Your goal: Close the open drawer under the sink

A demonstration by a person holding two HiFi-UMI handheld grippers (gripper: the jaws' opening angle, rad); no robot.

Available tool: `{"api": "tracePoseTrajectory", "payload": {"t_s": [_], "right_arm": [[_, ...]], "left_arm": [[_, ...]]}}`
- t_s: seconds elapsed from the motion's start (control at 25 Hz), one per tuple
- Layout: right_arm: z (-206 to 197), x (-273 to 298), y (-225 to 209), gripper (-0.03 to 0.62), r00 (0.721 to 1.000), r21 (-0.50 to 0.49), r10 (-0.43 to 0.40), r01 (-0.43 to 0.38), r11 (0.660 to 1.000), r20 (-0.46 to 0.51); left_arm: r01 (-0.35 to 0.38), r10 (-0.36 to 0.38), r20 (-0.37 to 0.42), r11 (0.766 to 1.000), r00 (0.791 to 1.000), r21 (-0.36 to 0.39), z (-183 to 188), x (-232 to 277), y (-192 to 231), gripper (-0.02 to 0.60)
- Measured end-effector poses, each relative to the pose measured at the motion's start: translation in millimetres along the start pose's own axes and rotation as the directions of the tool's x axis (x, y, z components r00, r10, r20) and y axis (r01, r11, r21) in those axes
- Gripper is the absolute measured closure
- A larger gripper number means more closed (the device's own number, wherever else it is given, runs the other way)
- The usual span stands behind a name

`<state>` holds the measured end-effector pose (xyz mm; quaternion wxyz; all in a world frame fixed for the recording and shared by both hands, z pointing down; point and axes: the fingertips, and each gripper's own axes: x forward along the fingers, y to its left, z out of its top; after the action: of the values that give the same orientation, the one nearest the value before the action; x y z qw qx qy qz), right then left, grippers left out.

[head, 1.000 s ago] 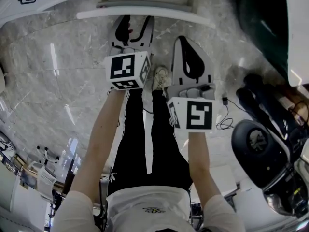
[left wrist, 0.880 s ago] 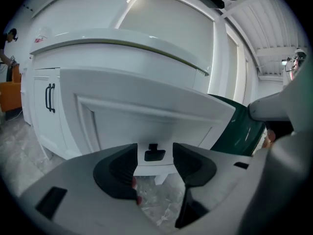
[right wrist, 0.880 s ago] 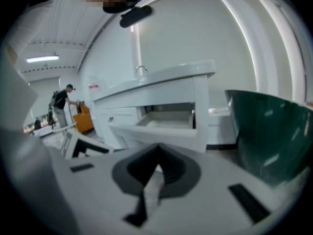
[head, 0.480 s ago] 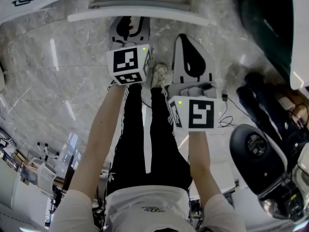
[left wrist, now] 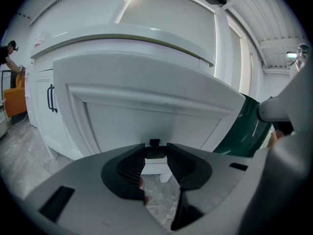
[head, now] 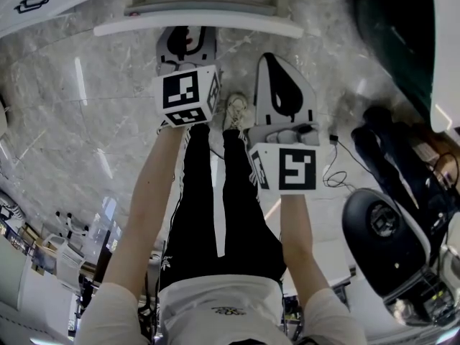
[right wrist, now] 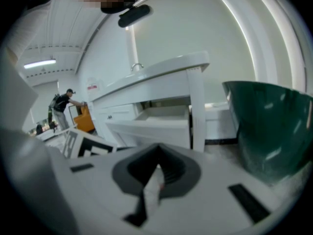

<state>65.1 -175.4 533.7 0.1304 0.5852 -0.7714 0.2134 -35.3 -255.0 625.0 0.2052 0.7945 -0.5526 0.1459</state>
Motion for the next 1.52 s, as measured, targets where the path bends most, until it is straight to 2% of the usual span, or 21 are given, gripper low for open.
{"api": "tracePoseTrajectory", "payload": {"t_s": [0.16,0.32,0.4,0.56,0.68,0.84,1.04,1.2,1.32,1.52], "right_arm": [[1.2,1.8,2.2,0.569,1.0,-0.006,0.011,-0.011,1.0,-0.005],[8.5,4.5,10.1,0.569,0.999,-0.015,0.027,-0.027,1.0,0.025],[7.9,5.7,15.2,0.569,0.999,-0.012,0.041,-0.041,0.999,0.03],[7.3,4.7,10.8,0.569,0.999,0.008,0.046,-0.046,0.999,0.021],[8.7,2.2,8.5,0.569,0.999,-0.006,0.049,-0.049,0.999,0.014],[19.0,0.3,4.7,0.569,0.999,-0.004,0.046,-0.046,0.999,0.027],[25.0,-1.9,-2.4,0.569,0.998,0.001,0.03,-0.03,1.0,0.046],[21.6,-2.4,-1.7,0.569,0.998,0.028,0.043,-0.045,0.999,0.051],[23.3,-1.7,-0.4,0.569,0.998,0.001,0.053,-0.054,0.999,0.045],[29.0,3.4,4.9,0.569,0.996,0.009,0.08,-0.08,0.997,0.041]], "left_arm": [[-0.004,0.003,0.021,0.999,1.0,0.033,3.4,-0.3,0.6,0.43],[-0.033,0.026,0.059,0.992,0.998,0.119,12.8,-5.6,0.1,0.431],[-0.045,0.034,0.081,0.99,0.996,0.132,17.6,-12.1,1.7,0.431],[-0.05,0.033,0.134,0.991,0.99,0.125,32.4,-15.4,-3.5,0.433],[-0.043,0.03,0.113,0.993,0.993,0.111,31.0,-17.4,-6.5,0.433],[-0.042,0.028,0.1,0.99,0.995,0.135,33.9,-17.2,-5.2,0.433],[-0.033,0.025,0.069,0.993,0.997,0.115,37.2,-16.4,-5.7,0.433],[-0.054,0.049,0.071,0.996,0.996,0.073,39.4,-14.4,-4.1,0.433],[-0.075,0.072,0.078,0.997,0.994,0.034,41.9,-10.6,-5.3,0.431],[-0.092,0.085,0.1,0.994,0.991,0.063,53.9,4.3,2.6,0.43]]}}
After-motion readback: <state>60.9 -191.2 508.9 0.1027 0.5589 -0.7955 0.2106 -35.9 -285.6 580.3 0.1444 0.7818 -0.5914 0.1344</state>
